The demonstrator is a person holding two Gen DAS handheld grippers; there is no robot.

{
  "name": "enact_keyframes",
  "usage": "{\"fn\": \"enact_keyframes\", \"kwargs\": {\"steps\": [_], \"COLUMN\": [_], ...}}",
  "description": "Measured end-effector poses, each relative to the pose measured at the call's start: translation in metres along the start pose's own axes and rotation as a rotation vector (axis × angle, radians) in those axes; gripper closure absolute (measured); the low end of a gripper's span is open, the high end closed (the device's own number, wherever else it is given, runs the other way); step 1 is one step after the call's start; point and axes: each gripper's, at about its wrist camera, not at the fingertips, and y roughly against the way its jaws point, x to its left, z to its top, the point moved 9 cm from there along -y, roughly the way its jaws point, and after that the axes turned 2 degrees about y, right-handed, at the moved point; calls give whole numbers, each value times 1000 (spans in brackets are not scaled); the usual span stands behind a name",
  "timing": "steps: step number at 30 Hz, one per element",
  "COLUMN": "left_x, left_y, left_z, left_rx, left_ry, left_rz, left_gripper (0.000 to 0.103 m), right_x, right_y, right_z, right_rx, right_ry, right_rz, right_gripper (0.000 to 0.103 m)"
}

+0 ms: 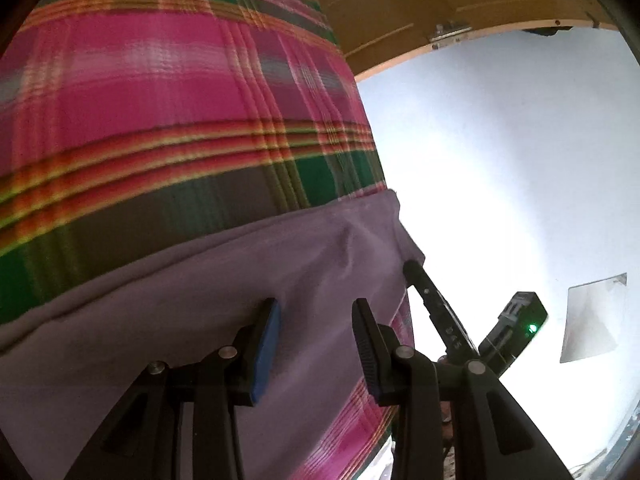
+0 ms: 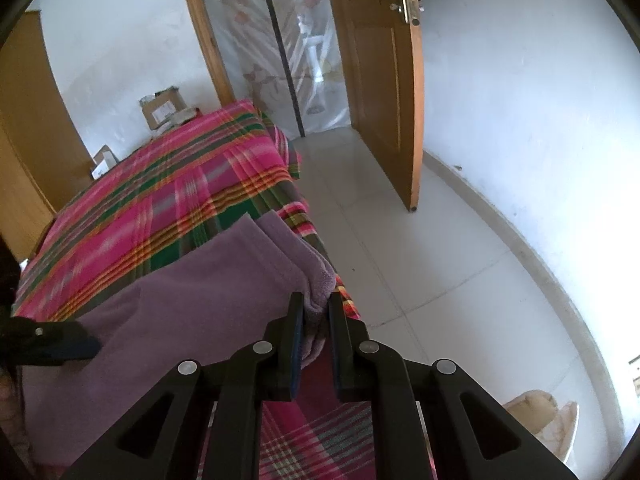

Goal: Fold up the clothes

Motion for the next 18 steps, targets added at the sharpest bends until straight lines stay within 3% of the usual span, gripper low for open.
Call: {"fn": "enact_keyframes", "kwargs": {"steps": [18], "left_x": [9], "left_y": [13], "left_z": [-14], "left_rx": [-35], "left_ry": [78], "left_rz": [-44], "left_gripper": [66], "right_x": [55], "right_y": [74], "right_z": [24], "right_rx": [-223], "right_ry": [199], "right_rz": [3], "right_gripper": [92]}}
